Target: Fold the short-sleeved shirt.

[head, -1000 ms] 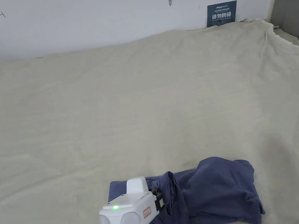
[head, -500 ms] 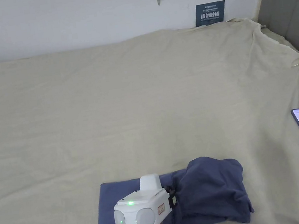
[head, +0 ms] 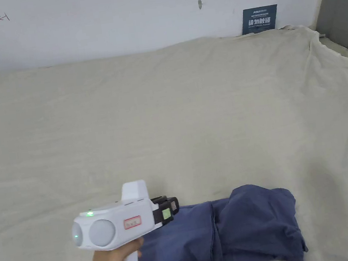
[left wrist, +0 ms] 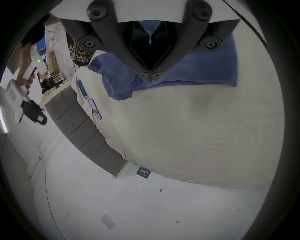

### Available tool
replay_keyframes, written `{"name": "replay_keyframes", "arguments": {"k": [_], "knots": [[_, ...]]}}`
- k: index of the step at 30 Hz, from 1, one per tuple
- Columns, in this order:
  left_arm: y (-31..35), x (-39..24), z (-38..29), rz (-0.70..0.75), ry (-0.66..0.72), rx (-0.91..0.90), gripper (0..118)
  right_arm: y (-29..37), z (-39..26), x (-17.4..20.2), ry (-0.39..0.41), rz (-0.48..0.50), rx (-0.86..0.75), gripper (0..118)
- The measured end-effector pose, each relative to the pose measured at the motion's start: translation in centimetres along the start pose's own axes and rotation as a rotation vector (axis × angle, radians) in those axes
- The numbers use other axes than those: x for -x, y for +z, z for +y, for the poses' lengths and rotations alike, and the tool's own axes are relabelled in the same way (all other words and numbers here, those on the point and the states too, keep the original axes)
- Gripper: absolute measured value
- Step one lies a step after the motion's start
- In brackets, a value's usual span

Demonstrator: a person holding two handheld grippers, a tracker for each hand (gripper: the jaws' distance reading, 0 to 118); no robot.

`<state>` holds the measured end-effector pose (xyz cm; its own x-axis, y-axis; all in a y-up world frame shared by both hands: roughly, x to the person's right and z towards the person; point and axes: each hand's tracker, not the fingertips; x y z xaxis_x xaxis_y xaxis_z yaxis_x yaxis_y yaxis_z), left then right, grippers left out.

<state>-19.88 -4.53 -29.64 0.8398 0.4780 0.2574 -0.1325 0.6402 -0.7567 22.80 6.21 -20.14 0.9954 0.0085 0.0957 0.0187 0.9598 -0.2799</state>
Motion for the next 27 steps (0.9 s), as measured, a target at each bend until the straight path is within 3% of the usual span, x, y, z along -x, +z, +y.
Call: {"name": "replay_keyframes", "arguments": {"k": [4, 6, 10, 12, 16, 22, 27], "knots": [[2.8, 4.4, 0.5, -0.042, 0.104, 0.054, 1, -0.3, 0.1, 0.9, 0.005, 0.014, 0.001, 0], [3.4, 6.4, 0.3, -0.034, 0.145, 0.1, 10, -0.4, 0.1, 1.3, 0.007, 0.021, 0.003, 0], [3.9, 9.9, -1.2, 0.011, 0.219, 0.136, 79, -0.6, 0.0, 2.1, 0.02, 0.033, 0.012, 0], [3.7, 11.0, -1.9, 0.013, 0.25, 0.139, 90, -0.8, -0.1, 2.4, 0.026, 0.035, 0.018, 0], [2.9, 13.5, -2.9, -0.064, 0.335, 0.156, 92, -1.0, -0.3, 2.9, 0.034, 0.037, 0.033, 0], [0.5, 16.0, -3.7, -0.077, 0.357, 0.222, 90, -1.1, -0.4, 3.2, 0.05, 0.028, 0.048, 0], [-0.6, 15.8, -3.3, -0.17, 0.374, 0.233, 88, -1.4, -0.3, 3.2, 0.062, 0.014, 0.055, 0]]}}
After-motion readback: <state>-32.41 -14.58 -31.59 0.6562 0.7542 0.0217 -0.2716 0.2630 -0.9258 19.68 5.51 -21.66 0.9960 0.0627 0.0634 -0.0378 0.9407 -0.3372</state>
